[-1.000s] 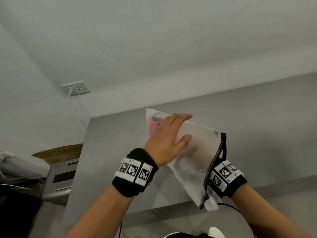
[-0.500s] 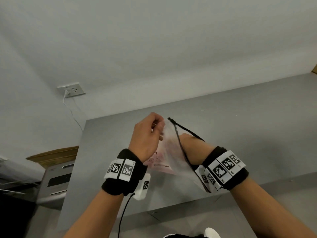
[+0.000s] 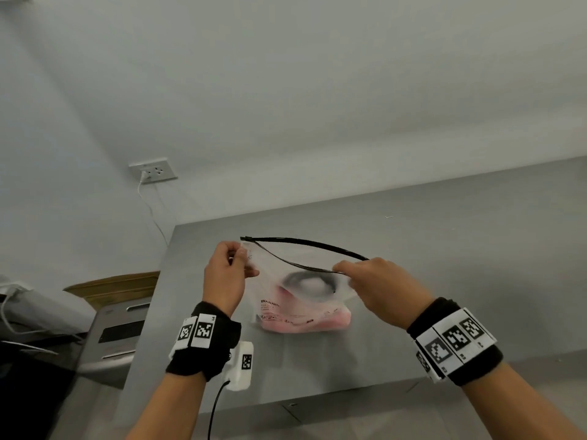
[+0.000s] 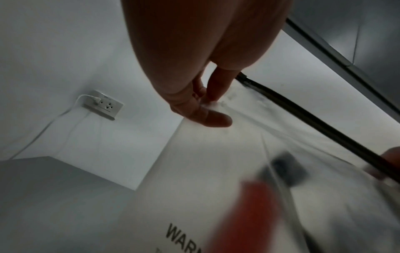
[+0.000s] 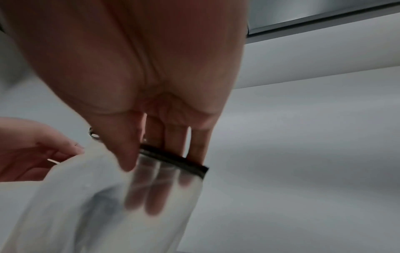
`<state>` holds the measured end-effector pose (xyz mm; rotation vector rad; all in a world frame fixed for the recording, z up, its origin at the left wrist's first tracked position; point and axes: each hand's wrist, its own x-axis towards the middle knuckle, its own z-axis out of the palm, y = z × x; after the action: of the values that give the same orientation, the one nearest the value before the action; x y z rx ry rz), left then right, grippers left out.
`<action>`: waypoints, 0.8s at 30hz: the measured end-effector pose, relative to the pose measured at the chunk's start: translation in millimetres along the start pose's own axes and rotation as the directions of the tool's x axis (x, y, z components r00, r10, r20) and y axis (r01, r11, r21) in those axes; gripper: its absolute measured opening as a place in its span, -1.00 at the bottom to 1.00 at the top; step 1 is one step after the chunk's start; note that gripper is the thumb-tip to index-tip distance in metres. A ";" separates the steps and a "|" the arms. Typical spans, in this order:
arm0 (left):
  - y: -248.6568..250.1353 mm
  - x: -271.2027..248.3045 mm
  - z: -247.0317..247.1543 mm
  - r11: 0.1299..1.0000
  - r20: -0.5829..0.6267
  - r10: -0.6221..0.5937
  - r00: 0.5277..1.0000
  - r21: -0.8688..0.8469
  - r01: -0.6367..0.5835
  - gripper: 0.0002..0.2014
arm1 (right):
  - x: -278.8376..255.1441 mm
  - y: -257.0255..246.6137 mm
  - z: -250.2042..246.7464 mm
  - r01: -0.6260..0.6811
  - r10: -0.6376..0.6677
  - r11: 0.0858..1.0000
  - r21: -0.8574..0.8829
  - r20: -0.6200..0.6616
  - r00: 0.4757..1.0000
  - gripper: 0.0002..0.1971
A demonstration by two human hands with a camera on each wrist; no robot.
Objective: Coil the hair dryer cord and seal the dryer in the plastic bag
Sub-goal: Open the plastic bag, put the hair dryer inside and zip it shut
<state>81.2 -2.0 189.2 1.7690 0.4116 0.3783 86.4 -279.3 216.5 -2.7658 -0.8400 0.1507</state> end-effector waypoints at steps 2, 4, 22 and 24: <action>-1.6 -2.9 -1.6 1.000 0.051 0.021 0.998 0.007 -0.021 -0.89 | 1.6 2.1 -1.4 -0.019 0.016 0.999 -0.039 -0.067 0.998 -0.66; -3.3 -6.8 -1.6 0.997 0.119 0.069 0.991 0.034 -0.073 -0.91 | 3.8 4.1 -5.5 -0.006 0.001 0.999 -0.034 -0.141 0.990 -0.72; 4.4 -25.9 0.7 0.972 0.085 0.150 0.985 -0.196 -0.131 -0.85 | 39.3 -60.2 -25.7 0.051 -0.034 0.997 0.050 -0.291 0.956 -0.56; 6.0 -28.9 0.0 0.972 0.097 0.176 0.980 -0.174 -0.158 -0.84 | 48.6 -81.3 -20.1 0.097 -0.086 0.995 0.032 -0.236 0.968 -0.51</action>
<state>56.1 -16.8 194.0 1.6574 0.1471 0.4182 86.7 -191.0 256.0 -2.6306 -0.8865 -0.1702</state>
